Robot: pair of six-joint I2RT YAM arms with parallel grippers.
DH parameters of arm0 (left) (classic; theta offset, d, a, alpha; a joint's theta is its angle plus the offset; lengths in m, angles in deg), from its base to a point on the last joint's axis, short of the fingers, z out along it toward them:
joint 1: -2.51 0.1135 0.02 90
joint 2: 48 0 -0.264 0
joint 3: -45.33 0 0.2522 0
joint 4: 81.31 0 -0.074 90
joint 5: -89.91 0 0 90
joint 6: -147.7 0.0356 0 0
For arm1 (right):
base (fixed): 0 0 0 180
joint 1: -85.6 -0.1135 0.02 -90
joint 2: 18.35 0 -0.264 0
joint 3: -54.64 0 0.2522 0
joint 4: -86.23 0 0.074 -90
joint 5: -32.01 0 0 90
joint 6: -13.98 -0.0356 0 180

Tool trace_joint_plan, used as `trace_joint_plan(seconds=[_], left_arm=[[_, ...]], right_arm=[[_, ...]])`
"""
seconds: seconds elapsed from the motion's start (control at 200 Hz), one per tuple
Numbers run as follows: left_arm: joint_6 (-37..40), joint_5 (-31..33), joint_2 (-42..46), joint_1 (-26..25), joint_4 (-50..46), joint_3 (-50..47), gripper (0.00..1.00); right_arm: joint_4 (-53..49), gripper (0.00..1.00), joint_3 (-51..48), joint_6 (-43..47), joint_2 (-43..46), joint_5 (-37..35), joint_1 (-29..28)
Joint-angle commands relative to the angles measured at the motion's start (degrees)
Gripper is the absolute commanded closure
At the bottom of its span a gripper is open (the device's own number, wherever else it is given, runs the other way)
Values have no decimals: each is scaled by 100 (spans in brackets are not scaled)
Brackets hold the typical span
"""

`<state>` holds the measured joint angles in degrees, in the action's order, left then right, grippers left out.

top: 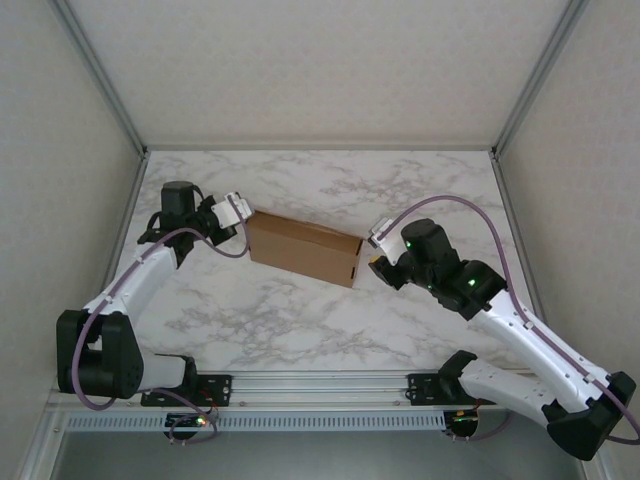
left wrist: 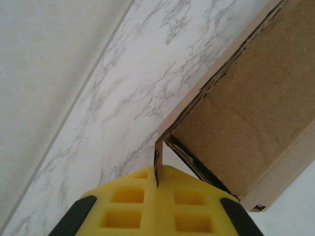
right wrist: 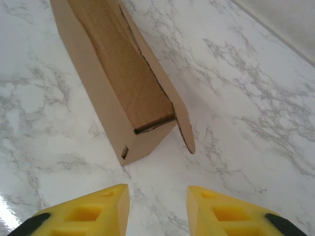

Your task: Fold the paper box

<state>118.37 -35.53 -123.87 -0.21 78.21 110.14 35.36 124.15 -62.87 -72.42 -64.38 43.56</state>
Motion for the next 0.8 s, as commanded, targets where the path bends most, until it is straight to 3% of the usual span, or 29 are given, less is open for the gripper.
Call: trace_joint_plan(seconds=[0.0, 0.14, 0.461, 0.621, 0.686, 0.796], left_arm=[[23, -131, -19, -55, -126, 186, 100], [10, -61, -16, -67, -116, 197, 100], [-45, -36, 225, -124, 61, -33, 100], [-94, -37, 310, -164, 145, -137, 100], [-81, -4, 332, -191, 150, -180, 100], [-101, 72, 399, -214, 209, -291, 100]], right_arm=[[51, 63, 217, 244, -82, -371, -50], [170, 61, 232, 562, -395, -650, -48], [230, 56, 484, 814, -1169, -580, -31], [294, 61, 627, 848, -1576, -570, 147], [266, 69, 698, 844, -1701, -556, 166], [260, 74, 712, 847, -1828, -693, 191]])
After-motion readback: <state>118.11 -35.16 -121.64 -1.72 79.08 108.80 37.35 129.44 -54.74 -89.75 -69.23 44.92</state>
